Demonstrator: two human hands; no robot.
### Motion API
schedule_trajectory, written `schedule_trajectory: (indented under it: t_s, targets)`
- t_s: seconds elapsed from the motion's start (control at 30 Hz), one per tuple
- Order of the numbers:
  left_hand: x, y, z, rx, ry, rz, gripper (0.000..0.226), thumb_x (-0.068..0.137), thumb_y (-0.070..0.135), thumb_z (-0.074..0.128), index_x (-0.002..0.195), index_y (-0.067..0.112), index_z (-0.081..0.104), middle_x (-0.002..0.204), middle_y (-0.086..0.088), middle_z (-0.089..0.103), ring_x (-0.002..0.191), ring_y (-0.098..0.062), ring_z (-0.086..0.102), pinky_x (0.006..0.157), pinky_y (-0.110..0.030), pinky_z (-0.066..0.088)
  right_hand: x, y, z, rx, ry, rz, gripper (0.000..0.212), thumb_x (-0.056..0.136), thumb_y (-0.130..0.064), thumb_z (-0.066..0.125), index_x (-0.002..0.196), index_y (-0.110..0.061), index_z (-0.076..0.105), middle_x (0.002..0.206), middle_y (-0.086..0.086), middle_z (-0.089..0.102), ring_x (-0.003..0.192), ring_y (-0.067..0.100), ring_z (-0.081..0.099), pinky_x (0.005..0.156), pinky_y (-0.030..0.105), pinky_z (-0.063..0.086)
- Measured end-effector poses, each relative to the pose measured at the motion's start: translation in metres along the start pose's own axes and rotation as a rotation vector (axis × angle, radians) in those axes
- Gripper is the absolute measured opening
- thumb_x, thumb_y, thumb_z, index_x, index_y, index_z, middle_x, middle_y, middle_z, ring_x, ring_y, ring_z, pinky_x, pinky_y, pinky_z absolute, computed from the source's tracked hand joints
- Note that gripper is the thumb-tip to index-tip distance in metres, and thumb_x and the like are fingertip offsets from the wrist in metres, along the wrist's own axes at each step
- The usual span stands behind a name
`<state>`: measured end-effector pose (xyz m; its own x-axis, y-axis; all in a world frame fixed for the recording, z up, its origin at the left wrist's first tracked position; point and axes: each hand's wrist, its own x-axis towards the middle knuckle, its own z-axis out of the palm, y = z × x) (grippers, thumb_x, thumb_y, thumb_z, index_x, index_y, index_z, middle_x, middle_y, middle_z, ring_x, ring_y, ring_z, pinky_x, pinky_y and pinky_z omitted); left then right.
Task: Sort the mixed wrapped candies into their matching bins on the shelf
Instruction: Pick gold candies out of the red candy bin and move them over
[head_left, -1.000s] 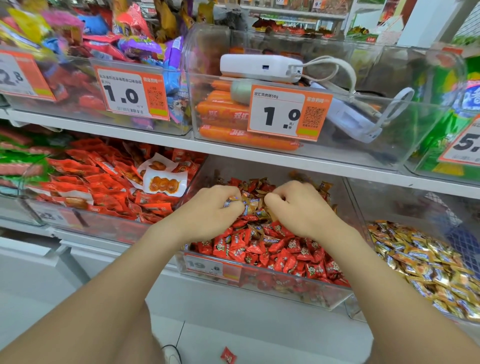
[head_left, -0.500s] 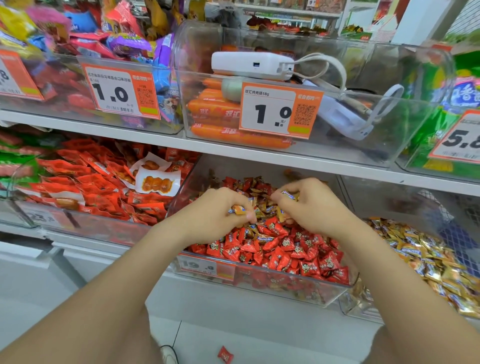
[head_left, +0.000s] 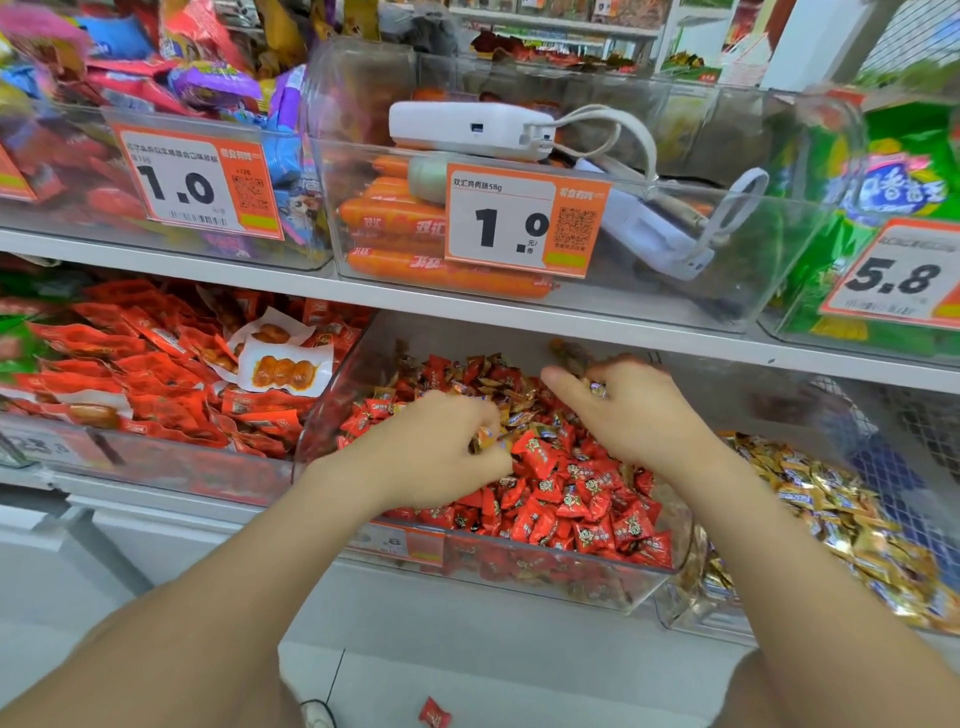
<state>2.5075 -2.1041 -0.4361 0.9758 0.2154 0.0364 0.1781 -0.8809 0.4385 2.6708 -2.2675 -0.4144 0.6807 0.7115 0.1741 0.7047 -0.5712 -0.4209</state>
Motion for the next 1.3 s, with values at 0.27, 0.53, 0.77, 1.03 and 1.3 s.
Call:
schedule_trajectory:
  t_s: [0.27,0.53,0.77,1.03,1.3]
  targets:
    - [0.015,-0.013,0.003,0.24,0.286,-0.13,0.044,0.102,0.053,0.05,0.074,0.02,0.053,0.068,0.0,0.055,0.062,-0.025,0.058,0.052,-0.033,0.041,0.006,-0.005,0.016,-0.103,-0.056,-0.186,0.04,0.104,-0.056,0.052,0.1,-0.027,0.08,0.081,-0.004,0.077,0.08,0.022,0.072,0.076,0.041,0.06]
    - [0.028,-0.015,0.01,0.245,0.204,-0.031,0.023,0.103,0.038,0.05,0.115,0.028,0.066,0.1,-0.002,0.054,0.082,-0.029,0.062,0.069,-0.033,0.047,0.015,-0.008,0.02,-0.271,-0.217,-0.261,0.047,0.103,-0.021,0.044,0.145,-0.04,0.055,0.129,0.003,0.071,0.115,0.03,0.067,0.092,0.047,0.058]
    - [0.034,-0.025,0.019,0.264,-0.062,0.04,0.045,0.109,0.047,0.044,0.152,0.04,0.033,0.122,-0.005,0.047,0.103,-0.035,0.062,0.09,-0.049,0.056,0.02,0.003,0.023,-0.369,-0.443,-0.216,0.052,0.104,-0.021,0.05,0.152,-0.038,0.043,0.139,0.005,0.06,0.121,0.03,0.06,0.097,0.047,0.054]
    - [0.04,-0.026,0.021,0.216,-0.006,0.086,0.022,0.108,0.038,0.052,0.129,0.031,0.054,0.103,0.006,0.044,0.093,-0.025,0.059,0.086,-0.045,0.055,0.02,0.003,0.03,-0.328,-0.321,-0.179,0.039,0.105,-0.038,0.058,0.144,-0.036,0.056,0.133,0.004,0.066,0.119,0.03,0.063,0.093,0.045,0.057]
    - [0.031,-0.039,-0.012,0.04,0.313,-0.144,0.049,0.086,0.054,0.036,0.076,0.009,0.053,0.059,-0.011,0.052,0.055,-0.033,0.053,0.053,-0.04,0.044,0.011,0.0,0.01,0.101,-0.178,-0.06,0.022,0.104,-0.031,0.049,0.101,-0.022,0.07,0.076,-0.01,0.064,0.07,0.009,0.058,0.06,0.026,0.042]
